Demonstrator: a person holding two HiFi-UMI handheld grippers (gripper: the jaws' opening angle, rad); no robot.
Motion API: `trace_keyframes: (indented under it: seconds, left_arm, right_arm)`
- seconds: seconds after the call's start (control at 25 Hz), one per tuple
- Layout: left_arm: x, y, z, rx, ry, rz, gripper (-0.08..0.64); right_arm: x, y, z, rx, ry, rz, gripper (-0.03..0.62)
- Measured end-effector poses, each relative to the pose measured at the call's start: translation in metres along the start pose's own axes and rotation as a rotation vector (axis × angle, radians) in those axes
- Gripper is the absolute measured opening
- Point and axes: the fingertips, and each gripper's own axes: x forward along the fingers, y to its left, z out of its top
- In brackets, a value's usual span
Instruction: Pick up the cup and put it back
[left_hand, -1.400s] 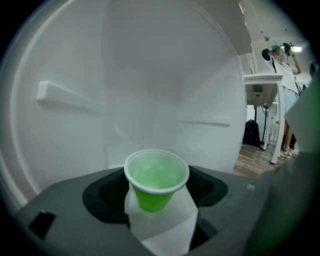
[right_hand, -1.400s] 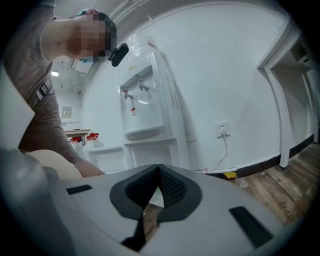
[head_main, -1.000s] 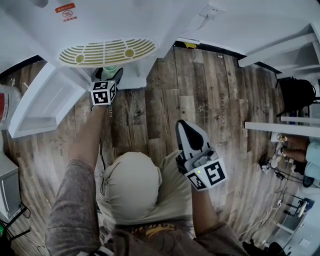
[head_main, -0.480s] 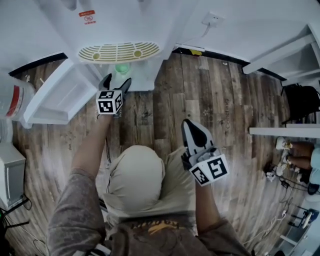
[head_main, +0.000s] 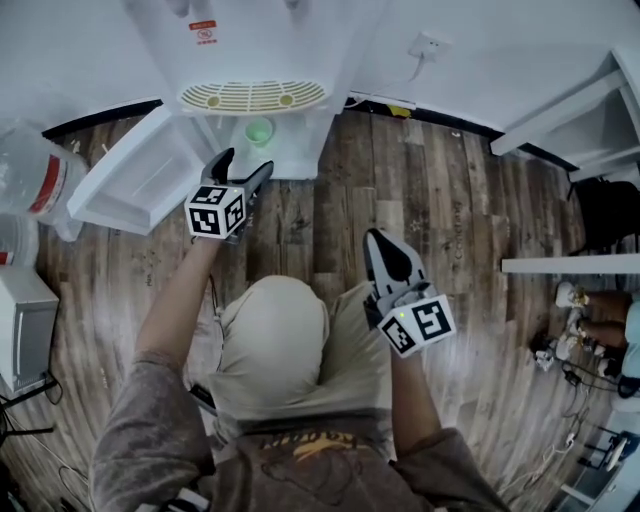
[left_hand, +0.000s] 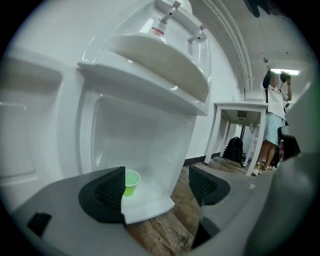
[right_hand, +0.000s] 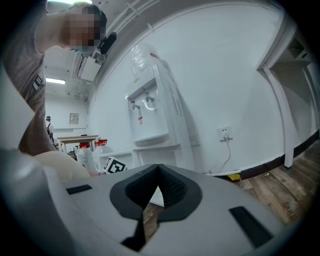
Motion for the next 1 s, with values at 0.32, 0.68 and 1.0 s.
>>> trace_keyframes:
  seconds: [0.32, 0.68, 1.0]
  left_arm:
    - [-0.048, -0.048, 0.024, -0.009, -0.004, -0.084, 0.38]
    - [-0.095, -0.086, 0.051, 0.002, -0.036, -0.144, 0.379]
    - [-0.132, -0.094, 0.062, 0.031, -0.08, -0.078, 0.379]
  right_arm:
    - [-0.012, -0.007, -0.002, 0.012, 0.003, -0.007, 0.002]
    - [-0.014, -0.008, -0.008, 0.008, 0.014, -0.008, 0.002]
    - [-0.016, -0.01, -0.013, 0.008, 0.025, -0.003, 0.002]
